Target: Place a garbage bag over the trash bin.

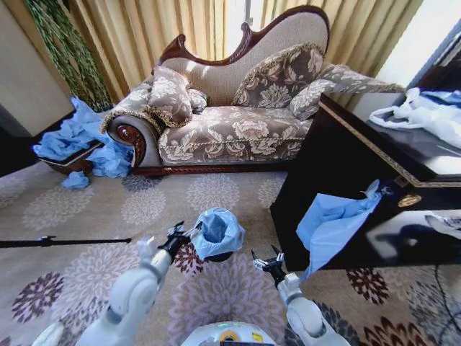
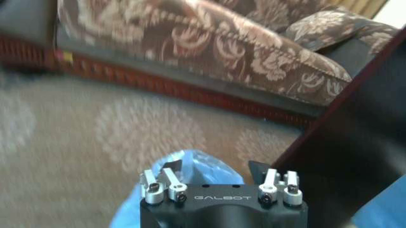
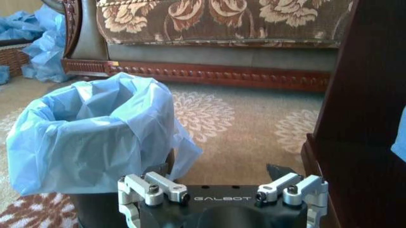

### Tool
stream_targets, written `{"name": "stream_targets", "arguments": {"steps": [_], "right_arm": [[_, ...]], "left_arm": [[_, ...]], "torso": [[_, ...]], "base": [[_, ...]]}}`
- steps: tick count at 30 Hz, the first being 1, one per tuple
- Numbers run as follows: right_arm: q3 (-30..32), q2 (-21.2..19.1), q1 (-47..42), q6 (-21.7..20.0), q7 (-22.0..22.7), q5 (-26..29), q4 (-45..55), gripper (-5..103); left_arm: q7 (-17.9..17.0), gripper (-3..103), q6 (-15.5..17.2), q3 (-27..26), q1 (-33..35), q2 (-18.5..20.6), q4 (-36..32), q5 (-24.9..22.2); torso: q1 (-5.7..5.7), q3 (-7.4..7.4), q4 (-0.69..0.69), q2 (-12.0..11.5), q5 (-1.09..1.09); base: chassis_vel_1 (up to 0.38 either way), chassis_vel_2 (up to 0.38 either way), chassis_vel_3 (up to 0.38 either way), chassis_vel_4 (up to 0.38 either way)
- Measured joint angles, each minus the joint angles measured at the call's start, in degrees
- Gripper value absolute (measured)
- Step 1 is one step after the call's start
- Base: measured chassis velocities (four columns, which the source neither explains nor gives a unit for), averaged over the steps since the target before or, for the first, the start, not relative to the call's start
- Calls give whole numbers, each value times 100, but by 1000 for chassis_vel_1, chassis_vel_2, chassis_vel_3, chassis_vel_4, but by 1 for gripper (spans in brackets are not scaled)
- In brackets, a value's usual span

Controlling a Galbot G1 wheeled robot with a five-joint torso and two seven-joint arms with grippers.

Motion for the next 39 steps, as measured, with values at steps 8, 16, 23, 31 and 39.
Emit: {"name": "stream_targets", "arguments": {"steps": [8, 16, 23, 31, 39], "right_arm": [[30, -39, -25, 30, -26, -9, -76, 100], [83, -49, -27, 49, -23, 4, -124, 100], [248, -52, -76, 116, -51, 47, -172, 100], [340, -61, -120, 158, -87, 85, -224, 100], [259, -65, -2, 154, -100, 149, -315, 100]], "left_arm": [[-1720, 38, 121, 949, -1852, 188, 1120, -2229], [-2892, 11, 43, 1956, -2956, -169, 2174, -2816], [-2997, 0, -167, 2316, -3446, -583, 3371, -2665], [-3217, 0, -289, 2509, -3871, -895, 4170, -2719], [-3323, 0, -314, 2520, -4088, -1104, 4992, -2893]], "torso": [[0, 0, -1, 0, 2], [1, 1, 0, 0, 2], [0, 1, 0, 0, 1], [0, 0, 0, 0, 1], [1, 0, 0, -1, 1]], "base": [[0, 0, 0, 0], [0, 0, 0, 0], [0, 0, 0, 0], [0, 0, 0, 0], [0, 0, 0, 0]]}}
